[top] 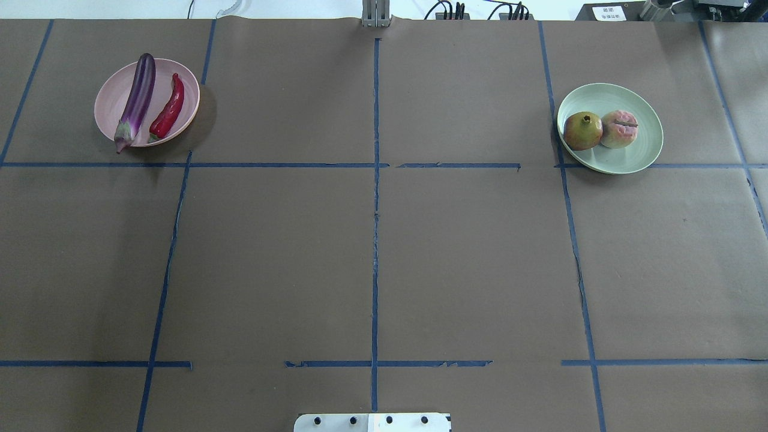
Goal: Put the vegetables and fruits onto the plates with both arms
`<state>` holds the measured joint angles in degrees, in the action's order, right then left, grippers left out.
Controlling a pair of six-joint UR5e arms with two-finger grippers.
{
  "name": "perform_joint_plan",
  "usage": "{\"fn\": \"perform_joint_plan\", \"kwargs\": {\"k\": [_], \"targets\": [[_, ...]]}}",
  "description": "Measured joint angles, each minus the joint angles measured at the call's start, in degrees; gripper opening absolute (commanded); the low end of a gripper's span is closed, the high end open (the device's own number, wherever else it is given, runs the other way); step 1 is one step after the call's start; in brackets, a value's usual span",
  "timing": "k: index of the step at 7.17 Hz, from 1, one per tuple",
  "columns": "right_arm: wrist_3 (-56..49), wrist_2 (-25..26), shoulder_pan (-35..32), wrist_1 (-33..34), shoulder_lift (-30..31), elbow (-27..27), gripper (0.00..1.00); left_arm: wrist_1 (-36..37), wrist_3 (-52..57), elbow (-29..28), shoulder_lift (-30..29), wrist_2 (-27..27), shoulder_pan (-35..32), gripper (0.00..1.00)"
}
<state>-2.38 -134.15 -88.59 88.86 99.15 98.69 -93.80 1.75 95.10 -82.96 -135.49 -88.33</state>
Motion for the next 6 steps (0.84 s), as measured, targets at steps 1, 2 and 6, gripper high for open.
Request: {"fn": "perform_joint_plan", "kwargs": {"k": [1, 2, 6], "targets": [[0.01, 0.02, 0.0, 0.0, 0.04, 0.11, 1.0, -0.1, -0.05, 0.51, 1.06, 0.16, -0.39, 1.0], [0.01, 0.03, 0.0, 0.0, 0.06, 0.15, 1.0, -0.24, -0.07, 0.96, 1.75, 0.33, -0.59, 1.0], [0.09, 0.11, 0.07, 0.0, 0.08, 0.19, 1.0, -0.5, -0.08, 1.31, 2.18, 0.19, -0.7, 1.0]]}}
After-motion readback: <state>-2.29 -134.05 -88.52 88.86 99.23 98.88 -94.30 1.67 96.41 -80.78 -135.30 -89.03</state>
